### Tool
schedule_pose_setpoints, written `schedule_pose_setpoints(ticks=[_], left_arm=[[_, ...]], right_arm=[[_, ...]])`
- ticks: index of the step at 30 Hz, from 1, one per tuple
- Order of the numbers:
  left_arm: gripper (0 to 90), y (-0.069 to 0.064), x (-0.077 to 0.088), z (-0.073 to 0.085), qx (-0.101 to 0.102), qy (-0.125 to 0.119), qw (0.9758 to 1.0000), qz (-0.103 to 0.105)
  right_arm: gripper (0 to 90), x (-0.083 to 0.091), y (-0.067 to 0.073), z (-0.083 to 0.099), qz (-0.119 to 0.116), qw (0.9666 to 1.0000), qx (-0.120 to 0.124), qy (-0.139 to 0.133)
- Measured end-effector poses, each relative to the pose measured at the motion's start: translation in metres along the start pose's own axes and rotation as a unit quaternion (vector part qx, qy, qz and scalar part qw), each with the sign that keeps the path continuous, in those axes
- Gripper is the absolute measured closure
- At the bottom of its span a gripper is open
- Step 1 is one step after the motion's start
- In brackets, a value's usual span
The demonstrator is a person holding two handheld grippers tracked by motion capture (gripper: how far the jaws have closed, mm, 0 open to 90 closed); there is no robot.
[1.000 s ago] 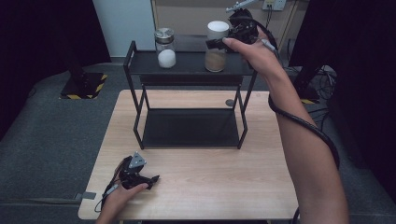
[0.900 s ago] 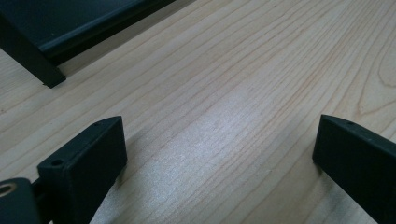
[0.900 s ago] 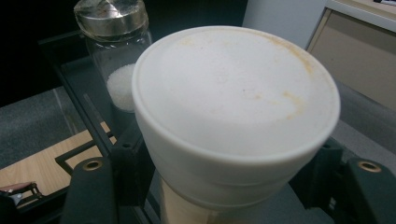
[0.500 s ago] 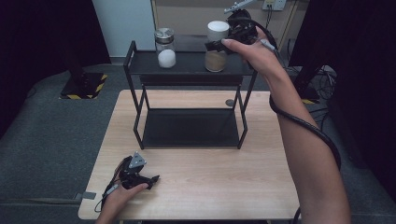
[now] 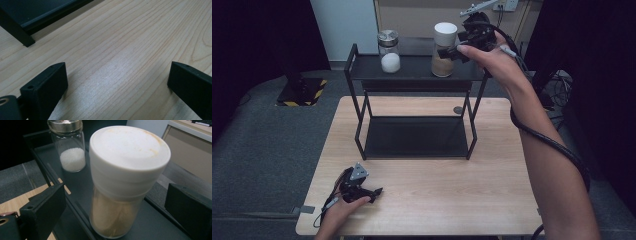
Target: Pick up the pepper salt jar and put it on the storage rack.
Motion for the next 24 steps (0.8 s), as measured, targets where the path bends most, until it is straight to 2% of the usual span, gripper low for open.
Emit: schedule_pose_setpoints(ticks=[7, 15, 24], left_arm=[[1.8, 0.0, 0.0, 0.0, 0.0, 0.0, 1.0, 0.0], [1.8, 0.0, 0.0, 0.0, 0.0, 0.0, 1.0, 0.0], [1.8, 0.0, 0.0, 0.0, 0.0, 0.0, 1.0, 0.0]], right_arm=[[2.9, 0.008, 0.011, 0.004, 0.01, 0.9999, 0.004, 0.002], [2.8, 0.016, 0.028, 0.011, 0.008, 0.9998, 0.016, 0.005], [2.9, 0.016, 0.048, 0.023, 0.002, 0.9991, 0.037, 0.02]])
Point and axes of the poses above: each handheld gripper's, and its own axes: x roughly backward along the jaws, z roughly out of its underside, y roughly to its left, the point moved 3 cm from there along -x, roughly forward along the jaws, and after that the axes turned 11 degrees about -z, right-handed, at the moved point
